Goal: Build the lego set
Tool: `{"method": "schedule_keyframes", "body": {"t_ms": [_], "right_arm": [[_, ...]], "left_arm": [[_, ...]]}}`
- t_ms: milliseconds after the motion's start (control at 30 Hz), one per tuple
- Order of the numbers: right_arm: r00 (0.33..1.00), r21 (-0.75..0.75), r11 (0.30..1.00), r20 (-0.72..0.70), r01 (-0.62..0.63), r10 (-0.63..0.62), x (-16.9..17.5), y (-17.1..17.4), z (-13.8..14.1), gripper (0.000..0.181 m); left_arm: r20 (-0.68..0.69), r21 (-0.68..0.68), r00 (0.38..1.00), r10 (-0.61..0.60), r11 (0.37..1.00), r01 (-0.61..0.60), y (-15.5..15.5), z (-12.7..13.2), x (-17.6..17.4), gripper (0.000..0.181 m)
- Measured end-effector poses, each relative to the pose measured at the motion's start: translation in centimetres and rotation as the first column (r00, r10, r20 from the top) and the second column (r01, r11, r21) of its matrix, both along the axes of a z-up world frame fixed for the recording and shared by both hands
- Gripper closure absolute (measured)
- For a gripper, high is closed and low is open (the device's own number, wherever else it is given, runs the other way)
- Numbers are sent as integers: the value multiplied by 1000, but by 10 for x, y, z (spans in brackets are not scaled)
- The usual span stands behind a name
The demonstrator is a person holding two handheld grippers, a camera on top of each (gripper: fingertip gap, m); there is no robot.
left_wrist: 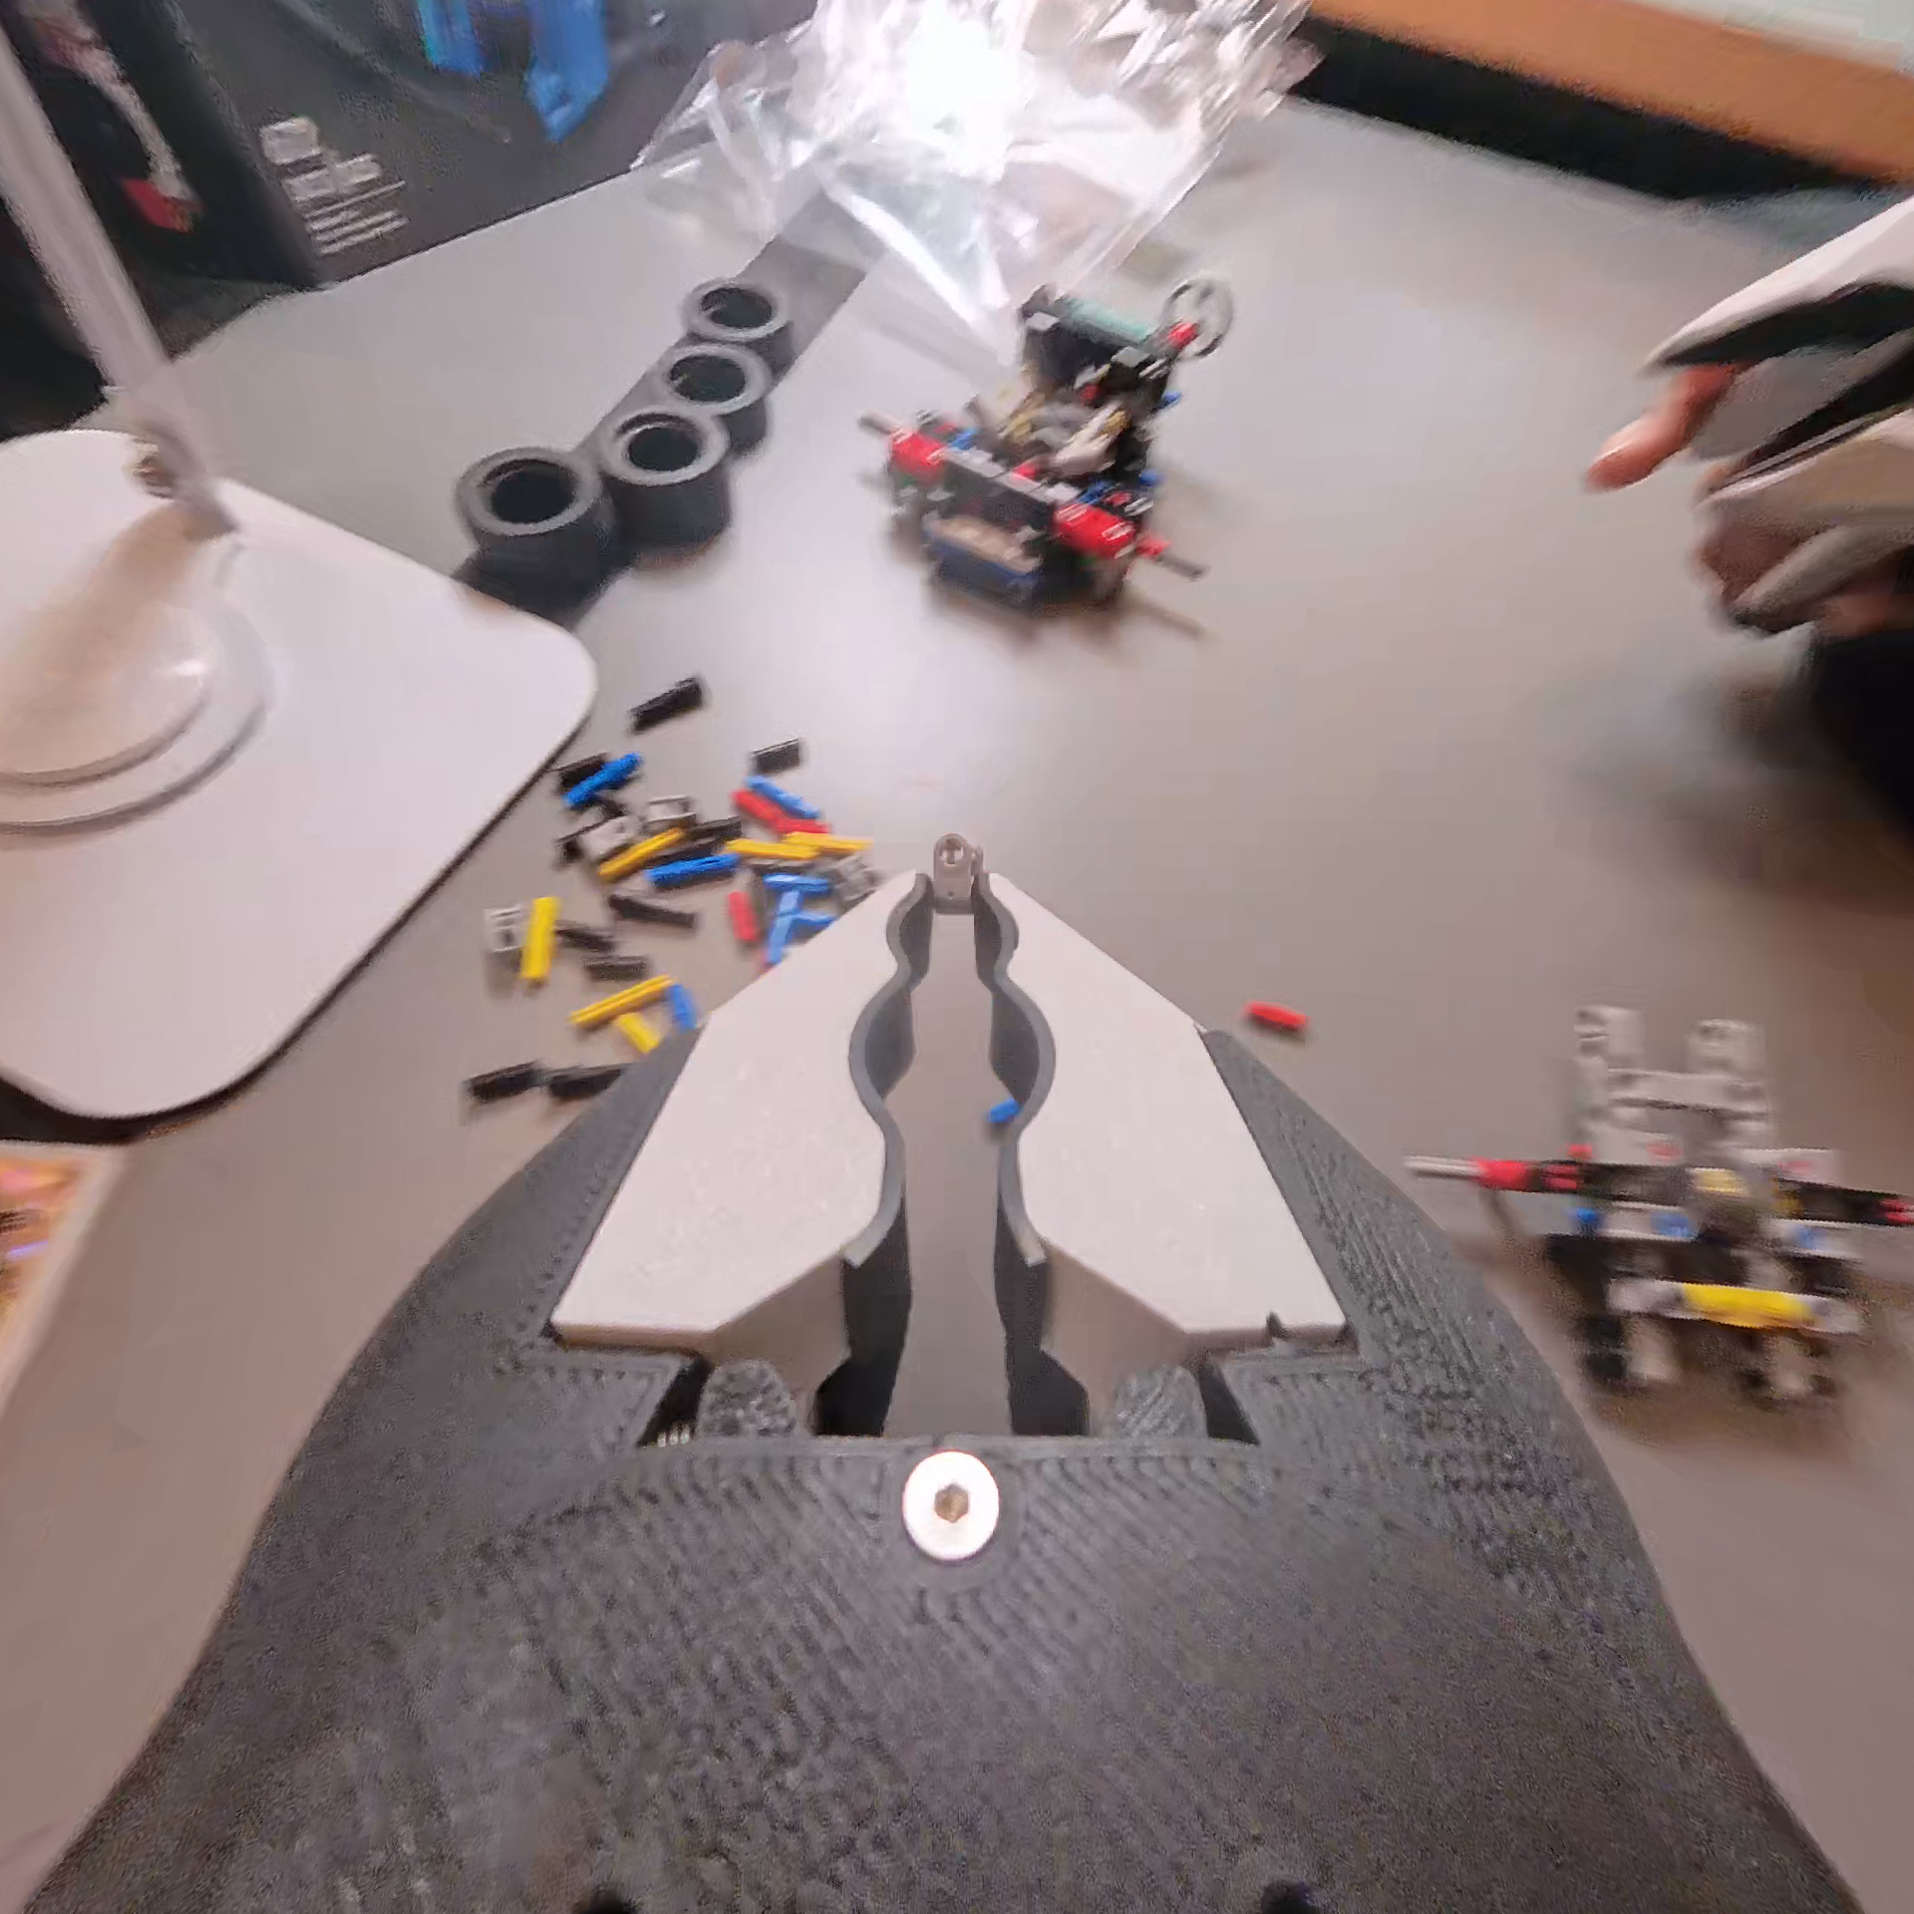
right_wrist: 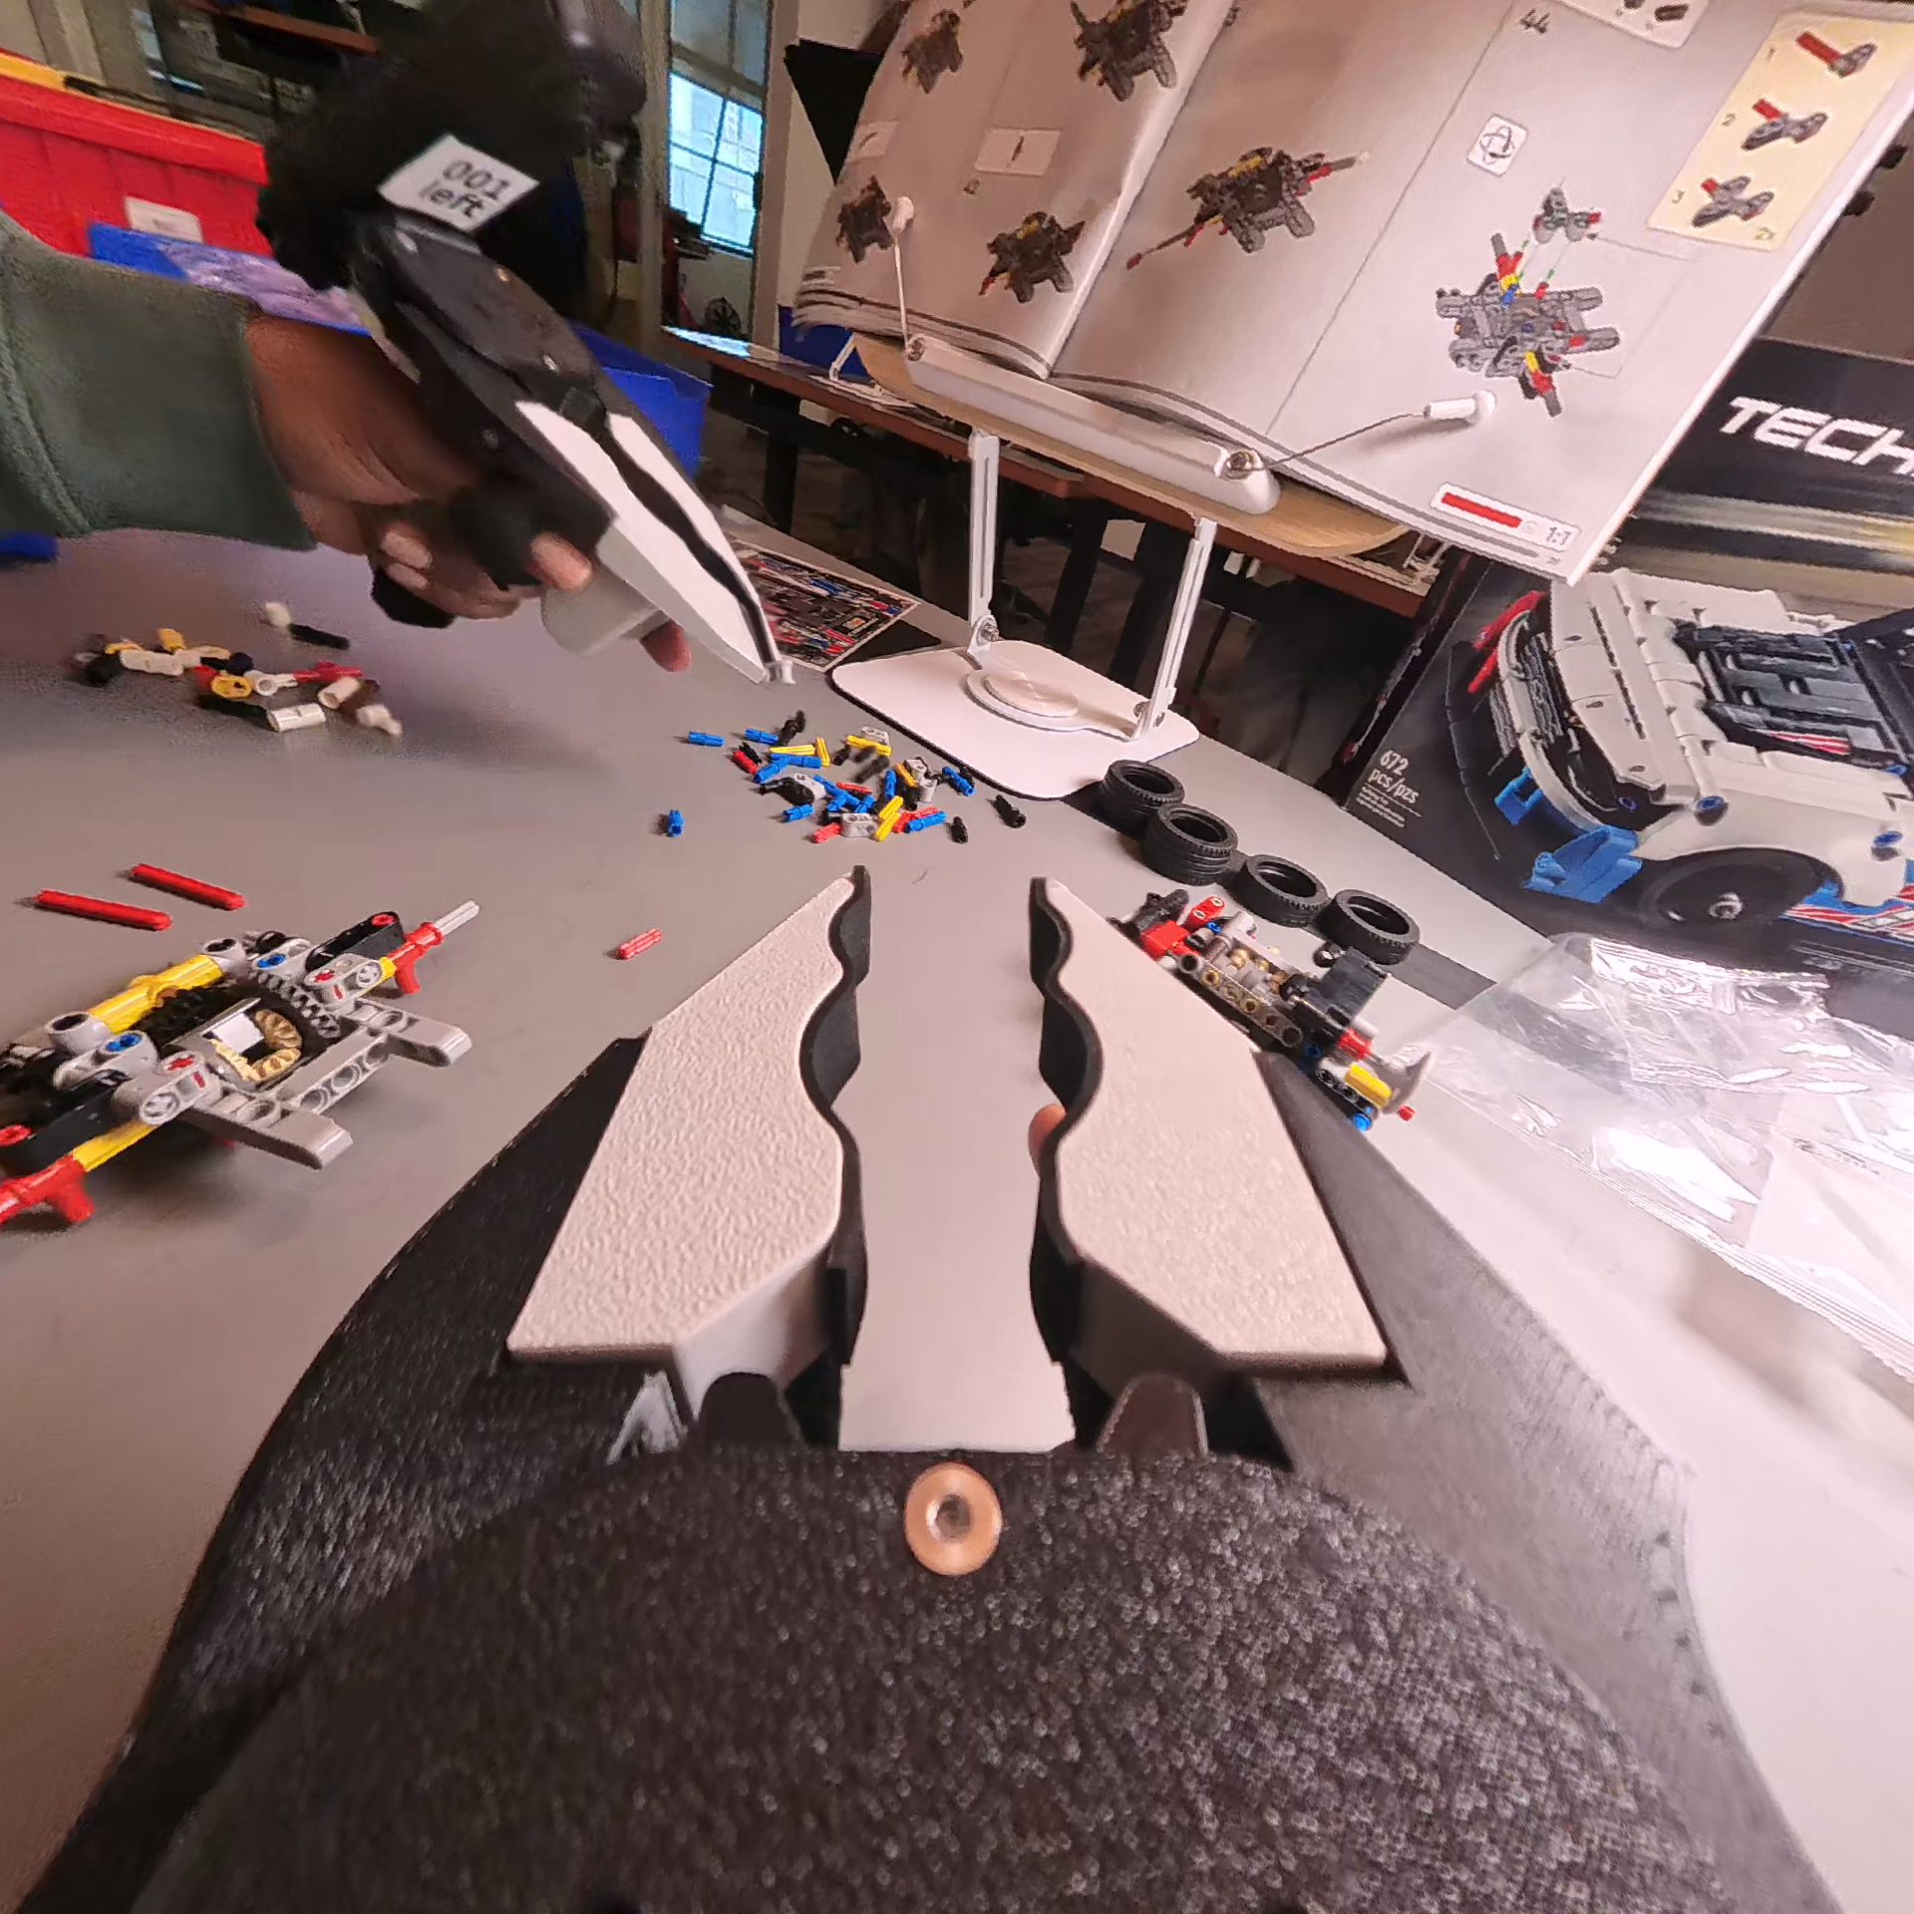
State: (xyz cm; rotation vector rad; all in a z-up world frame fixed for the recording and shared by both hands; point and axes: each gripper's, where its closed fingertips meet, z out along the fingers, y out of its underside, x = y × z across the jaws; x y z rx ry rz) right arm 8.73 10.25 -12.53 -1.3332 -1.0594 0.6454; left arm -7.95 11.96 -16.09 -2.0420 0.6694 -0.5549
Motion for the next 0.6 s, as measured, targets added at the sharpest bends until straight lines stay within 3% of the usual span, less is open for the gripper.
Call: {"method": "schedule_keyframes", "body": {"t_ms": [100,200,333,433,500,600], "right_arm": [[997,57,996,22,-69,68,-8,-15,1,154],[975,136,966,74,-220,211,-24,-50,1,157],[930,201,912,163,-358,329,-41,-89,-8,154],[906,240,878,202,-414,372,-45,-106,-12,154],[895,248,867,234,-432,379,-46,-111,-16,168],[895,226,880,266,-418,357,-44,-106,-22,170]], "left_arm": [[271,-54,955,-124,988,143,-36,26,42,176],[413,-106,880,-232,948,300,-71,39,79,176],[415,-183,842,-345,875,448,-108,31,116,176],[383,-237,840,-383,839,490,-123,20,132,176],[365,-252,842,-397,829,499,-127,15,137,176],[345,-235,862,-372,855,463,-121,15,132,175]]}}
